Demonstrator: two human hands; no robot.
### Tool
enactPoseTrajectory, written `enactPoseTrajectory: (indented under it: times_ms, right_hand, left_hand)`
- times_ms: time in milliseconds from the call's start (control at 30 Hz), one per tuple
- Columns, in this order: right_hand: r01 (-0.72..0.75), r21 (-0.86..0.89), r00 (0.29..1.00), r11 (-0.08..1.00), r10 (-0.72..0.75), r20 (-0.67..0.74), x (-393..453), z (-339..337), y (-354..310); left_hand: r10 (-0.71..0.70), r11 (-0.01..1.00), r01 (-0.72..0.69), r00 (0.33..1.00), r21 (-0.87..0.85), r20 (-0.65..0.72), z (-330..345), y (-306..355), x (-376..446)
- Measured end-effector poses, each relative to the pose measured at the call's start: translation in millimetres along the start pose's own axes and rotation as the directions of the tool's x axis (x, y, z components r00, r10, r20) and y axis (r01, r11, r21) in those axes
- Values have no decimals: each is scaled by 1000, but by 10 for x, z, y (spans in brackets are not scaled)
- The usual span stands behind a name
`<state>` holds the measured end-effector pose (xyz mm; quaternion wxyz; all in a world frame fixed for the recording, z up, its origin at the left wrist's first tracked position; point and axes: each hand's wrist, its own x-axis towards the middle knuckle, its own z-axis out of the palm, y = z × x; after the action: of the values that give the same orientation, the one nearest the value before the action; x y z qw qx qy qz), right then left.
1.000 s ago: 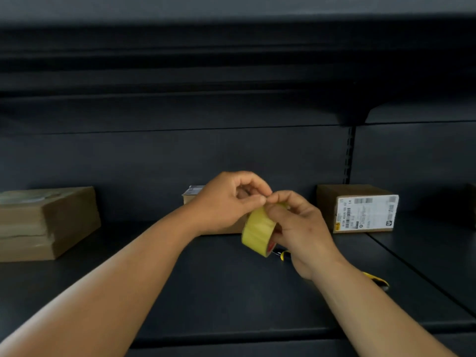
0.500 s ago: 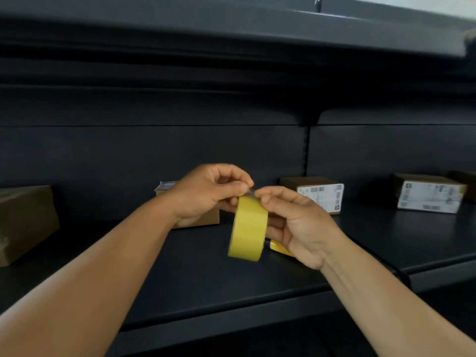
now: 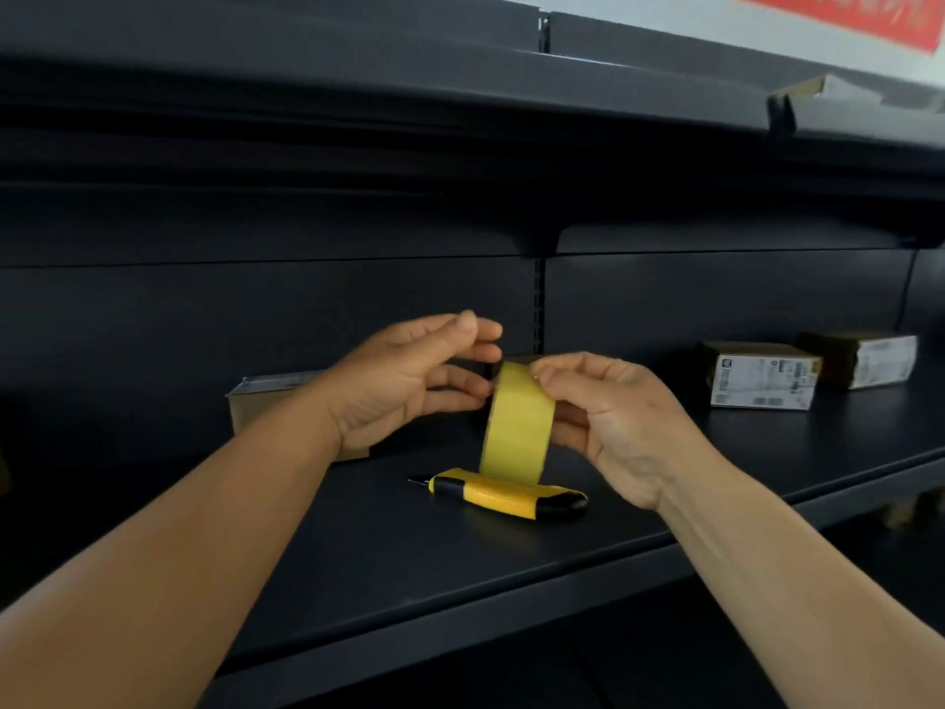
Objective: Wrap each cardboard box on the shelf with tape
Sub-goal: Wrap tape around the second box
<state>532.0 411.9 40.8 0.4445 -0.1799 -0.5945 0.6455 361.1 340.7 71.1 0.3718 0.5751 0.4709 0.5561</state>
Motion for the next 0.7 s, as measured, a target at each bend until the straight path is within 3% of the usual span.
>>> enactPoseTrajectory:
  times_ms: [433,567,700]
  right_hand:
    - [3,-98,965,995,-28,-259,603,-1537,-199]
    - [-51,-342,954,938,-55,-295,831,-2036,-142]
    - [-30,-616,977,787,-107,-184,1004,-2353,-32]
  left_hand:
    - [17,957,39,982,288,-189,677,-194,932]
    - [18,937,80,961,340,-276,774,-284,1093]
    - [8,914,138,934,381,-357,834,-404,1152]
